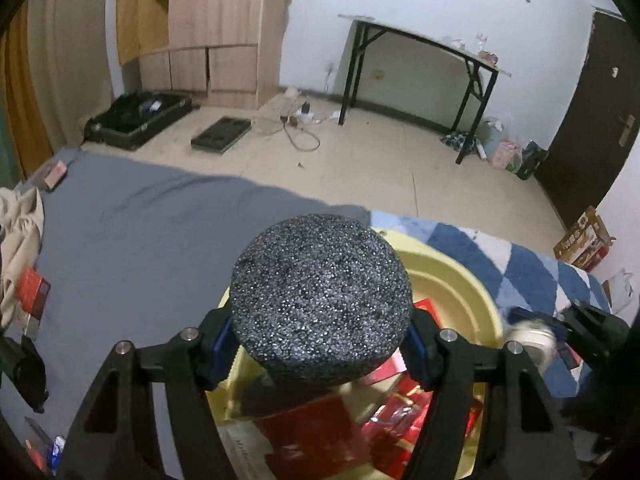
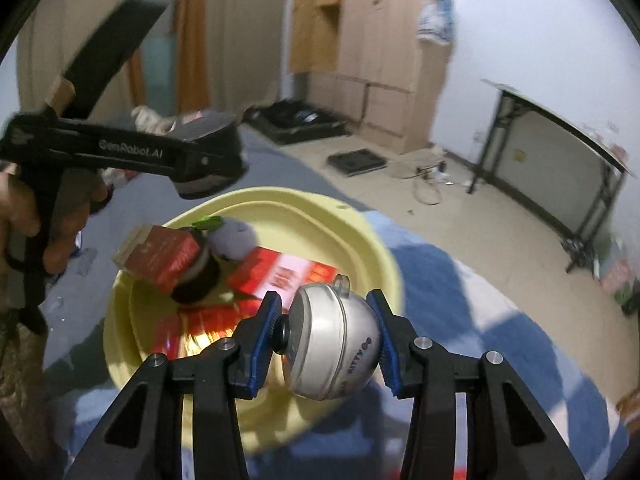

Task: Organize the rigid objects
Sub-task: 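Carry the tin and foam cylinder into the yellow tray and release both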

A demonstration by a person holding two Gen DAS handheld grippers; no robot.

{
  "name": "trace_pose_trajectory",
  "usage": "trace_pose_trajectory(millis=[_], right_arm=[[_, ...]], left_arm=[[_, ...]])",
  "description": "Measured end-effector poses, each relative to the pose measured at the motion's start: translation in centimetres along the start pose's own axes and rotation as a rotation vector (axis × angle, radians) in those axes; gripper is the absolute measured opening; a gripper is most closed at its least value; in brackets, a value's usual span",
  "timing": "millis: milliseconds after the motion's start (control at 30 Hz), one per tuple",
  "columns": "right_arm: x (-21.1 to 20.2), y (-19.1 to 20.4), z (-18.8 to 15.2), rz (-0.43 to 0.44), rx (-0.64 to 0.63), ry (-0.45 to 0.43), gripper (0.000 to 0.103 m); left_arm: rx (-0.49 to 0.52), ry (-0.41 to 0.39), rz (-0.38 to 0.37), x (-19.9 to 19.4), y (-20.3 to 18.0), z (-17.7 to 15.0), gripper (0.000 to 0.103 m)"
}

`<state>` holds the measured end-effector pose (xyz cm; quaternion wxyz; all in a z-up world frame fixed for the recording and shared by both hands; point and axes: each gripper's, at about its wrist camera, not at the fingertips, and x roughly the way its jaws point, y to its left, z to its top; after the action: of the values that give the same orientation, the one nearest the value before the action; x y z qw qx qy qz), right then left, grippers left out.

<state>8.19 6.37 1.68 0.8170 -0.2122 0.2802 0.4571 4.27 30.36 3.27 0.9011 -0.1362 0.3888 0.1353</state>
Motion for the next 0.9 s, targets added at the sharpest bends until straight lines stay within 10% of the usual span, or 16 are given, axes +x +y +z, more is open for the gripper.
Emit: trace_pose_trajectory(millis=[533,600,900], right_arm=[[9.1,2.3,2.7,0.004,-0.086,0.107,0.043],[9.1,2.5,2.4,0.001,-0.094,0.113,0.044],[4.0,2.0,1.8,-0.062,-0.077,0.002,0.098]], left_arm=[[-0.014,0.151,0.016,6.3,-0.8,-0.1,0.07],[-0.045,0.143,0.005,6.3,-0.5,0.0,0.087],[-0.123,-0.023,-0.036,-0.1,-0.9,1.3,0.103]])
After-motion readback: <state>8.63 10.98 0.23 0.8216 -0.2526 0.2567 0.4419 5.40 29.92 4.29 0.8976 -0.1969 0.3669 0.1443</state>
